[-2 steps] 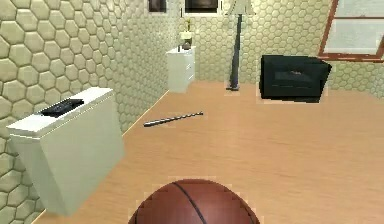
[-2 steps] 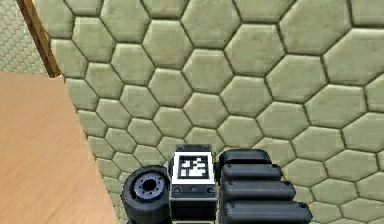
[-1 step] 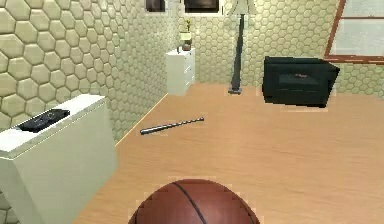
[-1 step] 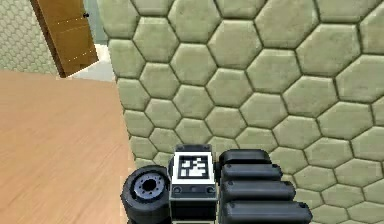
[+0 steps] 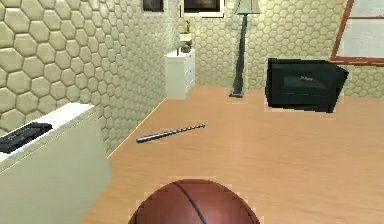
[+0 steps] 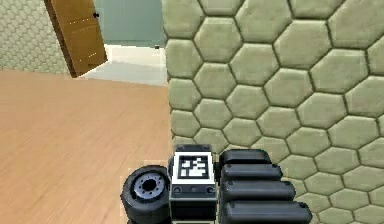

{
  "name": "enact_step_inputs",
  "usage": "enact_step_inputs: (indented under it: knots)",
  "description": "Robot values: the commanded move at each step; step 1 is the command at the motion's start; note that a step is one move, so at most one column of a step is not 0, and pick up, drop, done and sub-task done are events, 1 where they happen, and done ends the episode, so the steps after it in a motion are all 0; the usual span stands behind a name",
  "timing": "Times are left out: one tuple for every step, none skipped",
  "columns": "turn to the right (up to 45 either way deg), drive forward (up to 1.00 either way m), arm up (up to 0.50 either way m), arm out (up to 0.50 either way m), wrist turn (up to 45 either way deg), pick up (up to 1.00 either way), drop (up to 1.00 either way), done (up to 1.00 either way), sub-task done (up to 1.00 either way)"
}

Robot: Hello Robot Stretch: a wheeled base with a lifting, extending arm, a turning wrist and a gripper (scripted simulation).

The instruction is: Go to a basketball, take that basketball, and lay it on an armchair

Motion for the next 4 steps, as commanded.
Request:
enact_step_inputs:
  knots:
    - [33.0,0.00,0.00,0.00,0.0,0.00,0.00,0.00,0.00]
    - [0.0,1.00,0.00,0.00,0.0,0.00,0.00,0.00,0.00]
    - [0.0,1.00,0.00,0.00,0.0,0.00,0.00,0.00,0.00]
    - [3.0,0.00,0.00,0.00,0.0,0.00,0.00,0.00,0.00]
